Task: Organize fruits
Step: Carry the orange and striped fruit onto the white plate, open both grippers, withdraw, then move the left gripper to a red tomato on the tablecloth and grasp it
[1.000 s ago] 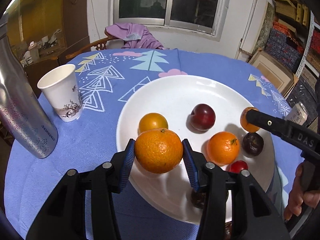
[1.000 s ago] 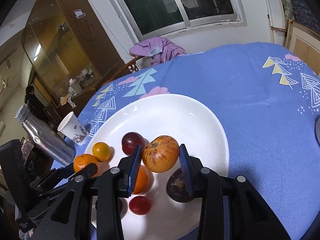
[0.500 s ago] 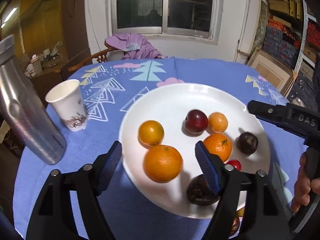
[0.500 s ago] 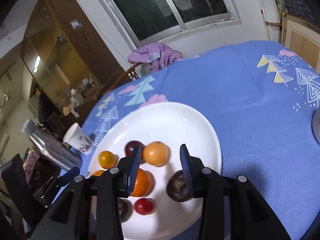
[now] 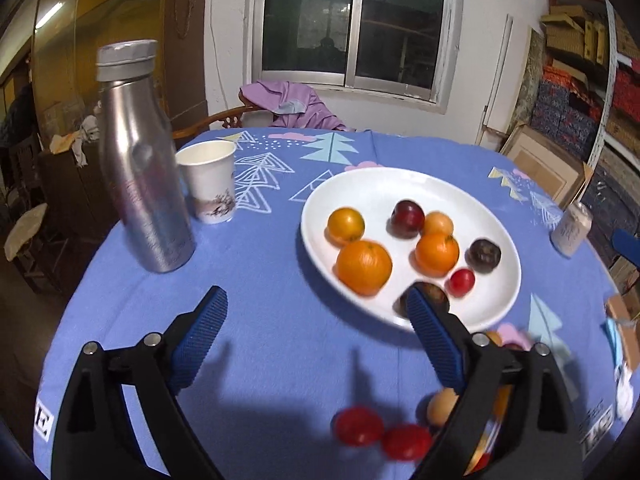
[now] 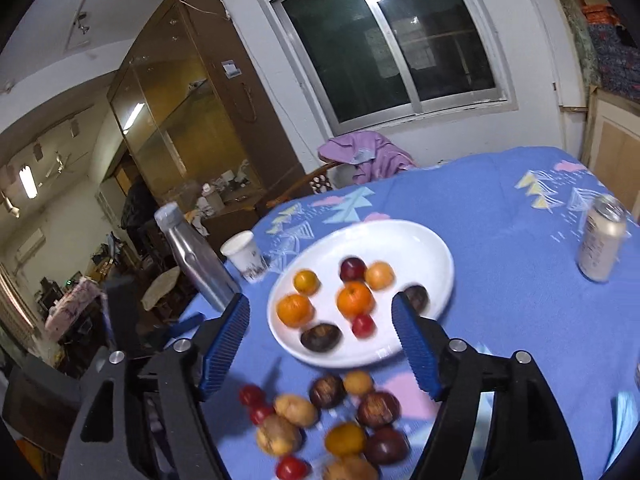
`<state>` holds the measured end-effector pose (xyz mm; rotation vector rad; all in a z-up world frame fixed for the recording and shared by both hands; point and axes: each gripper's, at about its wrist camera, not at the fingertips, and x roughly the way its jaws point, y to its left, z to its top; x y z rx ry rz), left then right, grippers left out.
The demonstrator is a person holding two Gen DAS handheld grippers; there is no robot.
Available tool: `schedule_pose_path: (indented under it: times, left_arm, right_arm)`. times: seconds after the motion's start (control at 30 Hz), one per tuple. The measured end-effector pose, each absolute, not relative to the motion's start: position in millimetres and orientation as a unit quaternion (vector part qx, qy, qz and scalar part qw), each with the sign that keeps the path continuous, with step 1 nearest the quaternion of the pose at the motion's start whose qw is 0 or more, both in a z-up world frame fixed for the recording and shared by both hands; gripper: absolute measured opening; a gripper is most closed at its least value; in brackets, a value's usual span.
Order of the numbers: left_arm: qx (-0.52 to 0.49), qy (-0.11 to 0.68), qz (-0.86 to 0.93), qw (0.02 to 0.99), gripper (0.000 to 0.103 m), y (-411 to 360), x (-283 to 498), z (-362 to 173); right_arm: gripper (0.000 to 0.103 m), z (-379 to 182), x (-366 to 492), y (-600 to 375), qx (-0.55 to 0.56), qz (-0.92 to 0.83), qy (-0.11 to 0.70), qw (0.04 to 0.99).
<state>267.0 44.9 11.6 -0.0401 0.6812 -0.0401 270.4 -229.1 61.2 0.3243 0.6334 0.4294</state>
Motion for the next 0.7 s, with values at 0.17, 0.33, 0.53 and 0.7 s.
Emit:
schedule_pose_path:
  times: [0.17,0.33,0.53,0.7]
  left_arm:
    - [-0.032,0.341,-0.006,0.939,0.095,59.4,223.0,-6.4]
    - [-0.046,0.359,-0.004,0.932,0.095,71.3,200.1,-23.0]
    - [-0.027,0.378,-0.015,0.925,0.096,61.9,202.1,-33.0]
    - [0.014,0.39,-0.019,0.92,0.096,44.2,207.7,-39.7]
  right_arm:
    - [0.08,13.8,237.4,-259.9,0.169,0.169,0.341,0.909]
    - [0.08,-2.3,235.7,-290.1,0.24,0.149,0.353,0.892]
    - [0.085,-6.4,235.4,-290.0,0.249,0.149,0.362,0.886]
    - [0.089,-4.0,234.2,-284.0,0.243,0.154,0.366,0.885]
